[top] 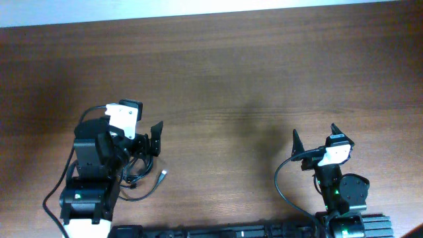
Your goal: Untangle cables
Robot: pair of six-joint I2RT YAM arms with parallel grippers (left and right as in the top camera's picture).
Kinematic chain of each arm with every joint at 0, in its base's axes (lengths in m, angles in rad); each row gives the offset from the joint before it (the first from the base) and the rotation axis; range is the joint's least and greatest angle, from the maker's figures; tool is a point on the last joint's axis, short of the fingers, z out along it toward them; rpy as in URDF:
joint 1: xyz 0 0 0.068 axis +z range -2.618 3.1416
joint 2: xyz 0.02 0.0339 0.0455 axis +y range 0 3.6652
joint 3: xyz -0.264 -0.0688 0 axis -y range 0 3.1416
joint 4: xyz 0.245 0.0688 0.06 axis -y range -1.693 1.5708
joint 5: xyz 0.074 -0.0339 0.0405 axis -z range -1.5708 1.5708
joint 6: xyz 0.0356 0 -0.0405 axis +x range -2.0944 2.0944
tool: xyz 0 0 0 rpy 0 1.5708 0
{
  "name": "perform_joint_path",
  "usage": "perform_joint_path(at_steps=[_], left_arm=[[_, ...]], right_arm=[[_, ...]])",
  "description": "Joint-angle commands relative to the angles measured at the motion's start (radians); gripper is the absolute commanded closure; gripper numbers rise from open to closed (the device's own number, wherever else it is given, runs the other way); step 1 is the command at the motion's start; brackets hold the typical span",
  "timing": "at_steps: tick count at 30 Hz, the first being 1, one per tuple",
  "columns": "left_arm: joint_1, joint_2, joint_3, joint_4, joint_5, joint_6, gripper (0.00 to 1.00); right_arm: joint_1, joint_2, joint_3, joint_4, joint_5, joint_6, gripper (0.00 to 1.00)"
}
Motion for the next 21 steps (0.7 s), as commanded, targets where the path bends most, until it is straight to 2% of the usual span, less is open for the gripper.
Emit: perform_joint_path(at_steps=[1, 21], left_arm=[[0.005, 0.003, 0.041, -0.005, 0.025, 0.024, 0.01], [0.005, 0.003, 0.068, -0.049, 0.025, 0.046, 0.01]], right_arm=[[-0.003, 0.002, -0.005, -0.005, 0.009, 0.005, 0.01], [-0.003, 0.002, -0.005, -0.005, 0.009, 0.005, 0.01]])
